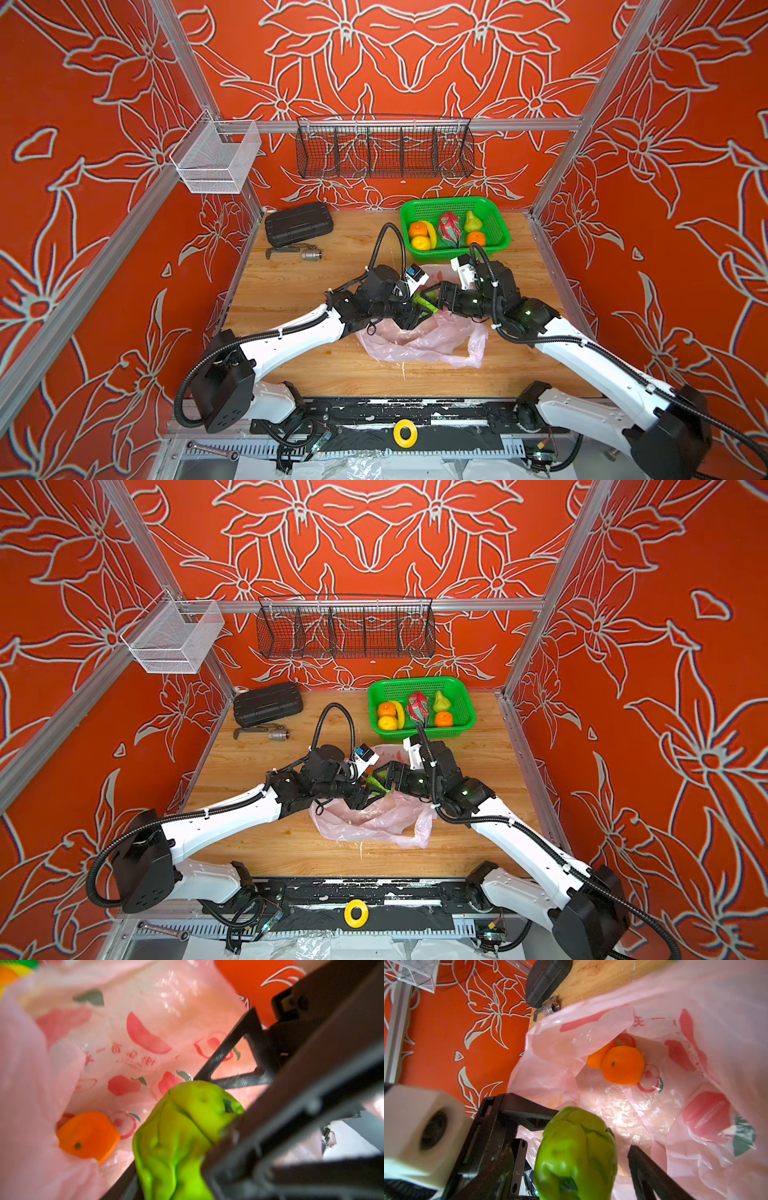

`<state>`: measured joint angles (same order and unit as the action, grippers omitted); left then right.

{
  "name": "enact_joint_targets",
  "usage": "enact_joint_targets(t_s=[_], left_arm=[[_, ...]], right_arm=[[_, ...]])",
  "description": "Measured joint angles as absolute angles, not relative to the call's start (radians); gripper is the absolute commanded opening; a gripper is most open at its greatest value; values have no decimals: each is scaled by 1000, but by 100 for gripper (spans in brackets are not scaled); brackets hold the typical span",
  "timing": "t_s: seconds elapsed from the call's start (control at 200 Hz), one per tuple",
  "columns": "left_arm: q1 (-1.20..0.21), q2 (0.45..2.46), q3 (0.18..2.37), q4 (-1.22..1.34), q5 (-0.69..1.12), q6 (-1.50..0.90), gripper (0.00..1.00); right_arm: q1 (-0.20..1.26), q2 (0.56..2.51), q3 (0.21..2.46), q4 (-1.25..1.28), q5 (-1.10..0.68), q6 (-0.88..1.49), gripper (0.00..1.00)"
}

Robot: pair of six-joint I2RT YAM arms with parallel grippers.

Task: Untie the knot of the plastic bag and take out the fruit
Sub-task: Pass the fruit.

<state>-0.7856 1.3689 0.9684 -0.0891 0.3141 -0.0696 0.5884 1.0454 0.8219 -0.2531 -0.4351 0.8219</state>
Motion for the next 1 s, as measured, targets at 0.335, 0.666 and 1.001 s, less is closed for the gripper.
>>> enact_joint_targets(t_s=[0.335,0.666,1.001], left_arm=[[-781,1346,1002,-115,314,2,33],[-772,1341,1006,-135,311,28,86],[-785,1157,997,-126,278,-4,99]], right_arm=[[577,1060,839,-235,-500,843,64],[577,1074,833,-203,-509,868,48],[578,962,857,-297,-468,822,48]])
